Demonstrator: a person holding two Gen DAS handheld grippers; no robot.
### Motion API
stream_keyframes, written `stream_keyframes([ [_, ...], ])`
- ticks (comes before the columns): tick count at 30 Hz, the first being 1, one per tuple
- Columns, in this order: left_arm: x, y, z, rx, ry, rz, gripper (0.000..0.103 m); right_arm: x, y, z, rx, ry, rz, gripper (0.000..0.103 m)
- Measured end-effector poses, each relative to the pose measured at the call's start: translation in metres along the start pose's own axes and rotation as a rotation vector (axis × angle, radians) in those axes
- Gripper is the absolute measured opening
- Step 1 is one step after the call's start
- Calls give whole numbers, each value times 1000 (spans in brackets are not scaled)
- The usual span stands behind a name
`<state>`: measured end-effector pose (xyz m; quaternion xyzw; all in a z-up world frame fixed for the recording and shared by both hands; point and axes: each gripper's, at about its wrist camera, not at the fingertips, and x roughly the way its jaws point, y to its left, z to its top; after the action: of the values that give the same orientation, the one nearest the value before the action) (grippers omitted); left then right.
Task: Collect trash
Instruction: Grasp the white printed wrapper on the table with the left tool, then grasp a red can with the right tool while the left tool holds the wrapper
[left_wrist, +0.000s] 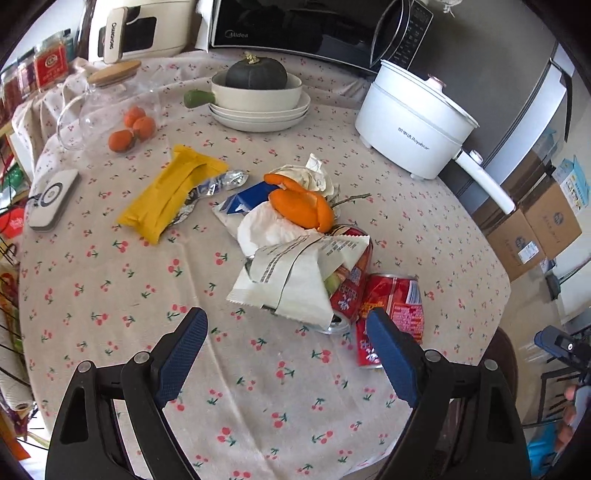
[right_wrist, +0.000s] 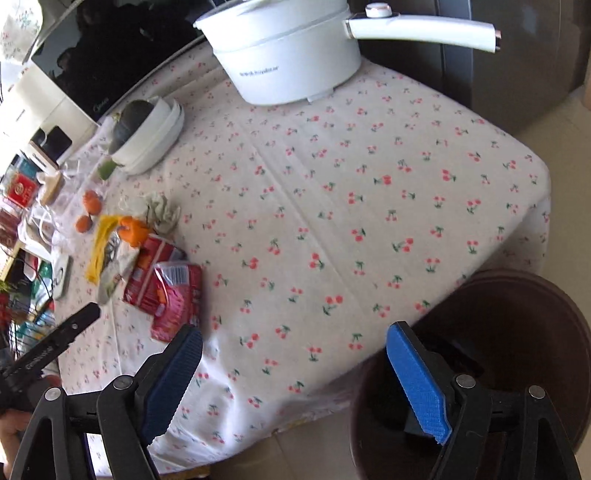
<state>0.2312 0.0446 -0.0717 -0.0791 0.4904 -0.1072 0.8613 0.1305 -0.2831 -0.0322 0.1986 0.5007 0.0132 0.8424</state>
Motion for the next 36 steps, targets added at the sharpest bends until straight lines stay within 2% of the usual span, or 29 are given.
stream_keyframes([
  [3, 12, -4, 9, -11, -8, -16, 90, 3, 0, 2, 0, -16, -35, 86],
  [7, 32, -2, 16, -62, 7, -33, 89, 16, -3, 1, 19, 19, -41, 86],
  [10, 42, -2, 19, -101, 26, -55, 79, 24, -3, 0, 21, 36, -42, 86],
  [15, 44, -10, 19, -86, 22, -63, 63, 28, -2, -2, 10, 41, -57, 86],
  [19, 39, -15, 19, -62, 29, -87, 39, 30, -2, -2, 5, 45, -70, 86],
  [27, 20, -22, 9, -8, 50, -35, 35, 37, 11, -4, -23, 49, -79, 86],
  [36, -27, -12, -7, 32, 17, 30, 34, 62, 52, -11, -69, 75, -19, 86],
])
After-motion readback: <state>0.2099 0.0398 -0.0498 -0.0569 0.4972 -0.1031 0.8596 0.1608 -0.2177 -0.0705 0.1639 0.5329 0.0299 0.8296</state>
